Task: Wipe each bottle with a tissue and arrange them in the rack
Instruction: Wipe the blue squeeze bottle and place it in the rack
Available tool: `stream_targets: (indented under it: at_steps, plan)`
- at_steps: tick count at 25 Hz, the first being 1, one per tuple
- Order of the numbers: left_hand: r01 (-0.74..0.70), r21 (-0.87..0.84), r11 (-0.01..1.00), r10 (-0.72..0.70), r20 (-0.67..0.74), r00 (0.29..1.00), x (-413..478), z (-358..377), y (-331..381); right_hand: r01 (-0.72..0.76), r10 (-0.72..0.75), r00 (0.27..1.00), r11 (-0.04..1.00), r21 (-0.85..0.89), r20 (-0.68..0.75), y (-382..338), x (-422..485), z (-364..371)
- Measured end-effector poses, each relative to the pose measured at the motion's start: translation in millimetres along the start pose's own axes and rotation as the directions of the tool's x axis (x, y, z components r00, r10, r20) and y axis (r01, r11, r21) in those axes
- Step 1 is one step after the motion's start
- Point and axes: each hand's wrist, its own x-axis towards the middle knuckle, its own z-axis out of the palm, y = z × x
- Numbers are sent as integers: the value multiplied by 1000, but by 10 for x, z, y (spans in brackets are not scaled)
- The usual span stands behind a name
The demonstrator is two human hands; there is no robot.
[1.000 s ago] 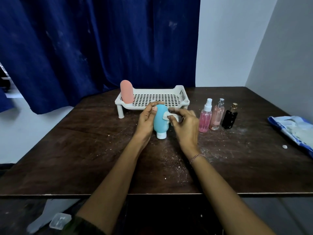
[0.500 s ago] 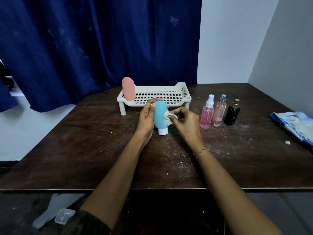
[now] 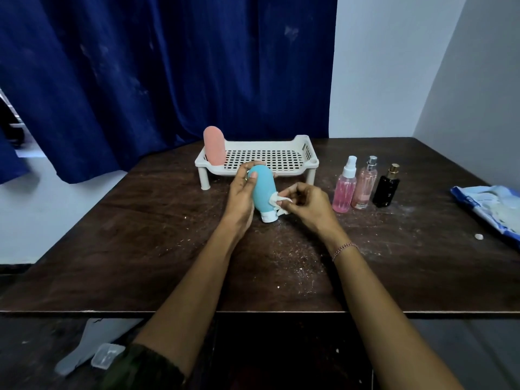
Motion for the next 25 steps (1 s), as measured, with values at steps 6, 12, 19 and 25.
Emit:
stream_targets:
  at_steps: [6,12,19,25]
  plan:
    - [-4,-18,1000,5,44,999,7,3,-3,59,-59,994,998,-7,-97,-81,-19,27]
    - [-33,-19,999,32,-43,999,-3,9,-7,-8,9,998,999,-31,56,-39,-39,14]
    - [-32,-14,999,31,-30,999,-3,25,-8,78,-88,992,991,-112,-89,-79,-38,57]
    - [-16,12,1000,17,-69,997,11,31,-29,68,-82,991,990,-126,-108,-46,-23,81]
